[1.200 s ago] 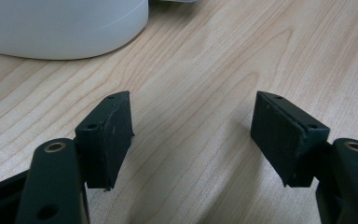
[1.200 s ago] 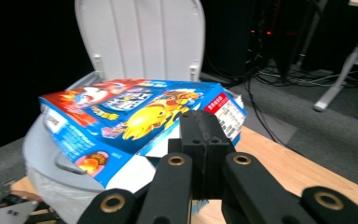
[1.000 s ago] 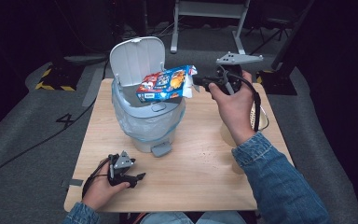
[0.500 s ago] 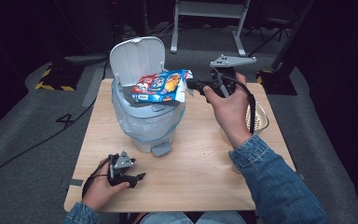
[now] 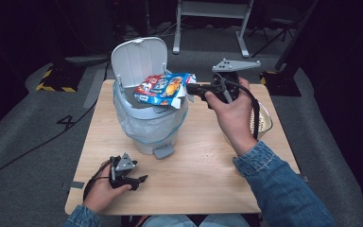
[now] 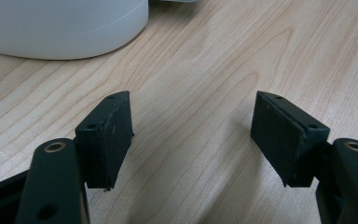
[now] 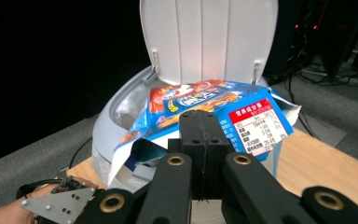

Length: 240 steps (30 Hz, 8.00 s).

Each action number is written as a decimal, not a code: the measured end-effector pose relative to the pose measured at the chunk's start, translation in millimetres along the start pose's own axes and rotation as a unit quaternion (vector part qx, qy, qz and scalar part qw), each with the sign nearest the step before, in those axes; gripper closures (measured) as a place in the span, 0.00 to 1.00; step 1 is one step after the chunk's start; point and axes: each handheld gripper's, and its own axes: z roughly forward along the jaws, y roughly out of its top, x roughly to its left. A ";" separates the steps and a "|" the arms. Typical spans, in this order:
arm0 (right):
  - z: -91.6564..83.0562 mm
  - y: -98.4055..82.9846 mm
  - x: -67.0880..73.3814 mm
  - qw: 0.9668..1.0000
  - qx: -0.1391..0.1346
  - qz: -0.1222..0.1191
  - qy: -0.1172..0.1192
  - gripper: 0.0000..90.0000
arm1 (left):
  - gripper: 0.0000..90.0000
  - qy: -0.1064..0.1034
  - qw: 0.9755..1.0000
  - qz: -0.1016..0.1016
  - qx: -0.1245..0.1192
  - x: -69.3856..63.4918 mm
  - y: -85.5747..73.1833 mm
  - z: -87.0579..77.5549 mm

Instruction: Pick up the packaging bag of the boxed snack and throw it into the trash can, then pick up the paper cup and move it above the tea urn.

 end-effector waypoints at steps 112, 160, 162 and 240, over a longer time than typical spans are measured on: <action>-10.9 -23.3 0.9 0.989 0.008 -0.138 -0.052 0.45 | 0.31 -0.005 1.000 -0.005 0.001 -1.5 -1.0 -0.8; -155.6 -225.6 -65.3 0.987 0.066 0.051 -0.135 0.19 | 0.30 0.000 1.000 -0.005 0.001 -1.2 -0.3 0.1; -156.5 -235.1 -65.0 0.988 0.066 0.052 -0.133 0.19 | 0.30 0.000 1.000 -0.006 0.001 -1.1 -0.3 0.1; -102.2 -292.0 -81.2 0.988 0.094 0.032 -0.118 0.38 | 0.30 0.001 1.000 -0.006 0.001 -1.2 -0.3 0.0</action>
